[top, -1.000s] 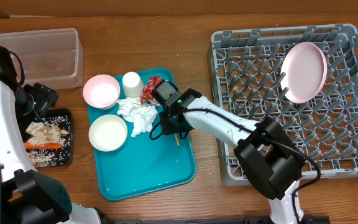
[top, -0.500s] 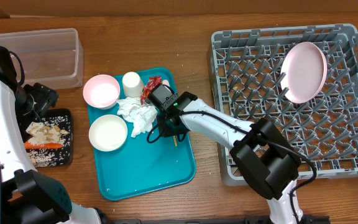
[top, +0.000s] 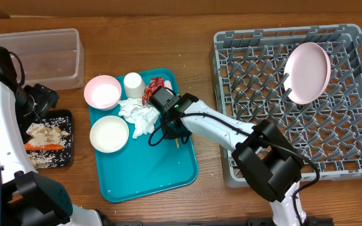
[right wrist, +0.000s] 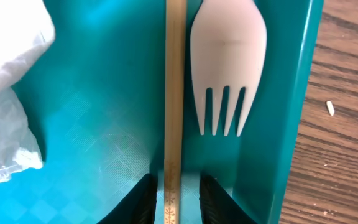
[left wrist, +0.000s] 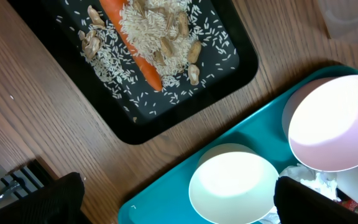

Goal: Sort waste into correct bins and load items into the dishwasher rack
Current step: 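Close the right gripper on the wooden chopstick and lift it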

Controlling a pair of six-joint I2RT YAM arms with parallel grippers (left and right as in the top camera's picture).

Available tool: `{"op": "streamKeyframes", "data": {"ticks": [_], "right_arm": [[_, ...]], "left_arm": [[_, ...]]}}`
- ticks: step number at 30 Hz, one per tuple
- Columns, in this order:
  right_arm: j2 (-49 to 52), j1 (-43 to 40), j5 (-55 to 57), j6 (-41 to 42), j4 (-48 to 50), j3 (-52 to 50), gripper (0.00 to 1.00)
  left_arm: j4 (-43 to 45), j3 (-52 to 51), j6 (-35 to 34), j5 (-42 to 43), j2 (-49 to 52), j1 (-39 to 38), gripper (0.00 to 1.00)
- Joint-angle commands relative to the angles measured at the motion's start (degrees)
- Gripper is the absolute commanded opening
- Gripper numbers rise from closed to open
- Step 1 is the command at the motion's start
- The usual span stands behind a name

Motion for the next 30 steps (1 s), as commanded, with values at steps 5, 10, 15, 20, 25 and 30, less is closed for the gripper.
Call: {"op": "streamKeyframes", "data": {"ticks": [5,10,15,20,25,30], "right_arm": [[2.78,4.09,5.33,0.24,1.66,-0.48,0.27],[2.78,4.46,6.03,0.24,2.97,-0.48,0.27],[2.78,4.46,8.17,0.26,2.1,-0.48,0.2],[2.78,4.46,8.28,0.31,1.16,-0.48,0.04],[2.69,4.42,5.62,0.26,-0.9,0.68,0.04],[1.55,4.0,5.49,0.26,-7.85,5.35,0.04]], "left_arm": [[0.02,0.79,0.44,-0.59,-1.36,0.13,1.0],[0.02,0.79,0.44,-0.59,-1.36,0.13,1.0],[0.02,0.79,0.44,-0.59,-1.36,0.13,1.0],[0.02,0.79,0.44,-0.61,-1.36,0.13,1.0],[0.02,0.79,0.44,-0.59,-1.36,0.13,1.0],[0.02,0.79,0.46,-0.59,-1.36,0.13,1.0]]}}
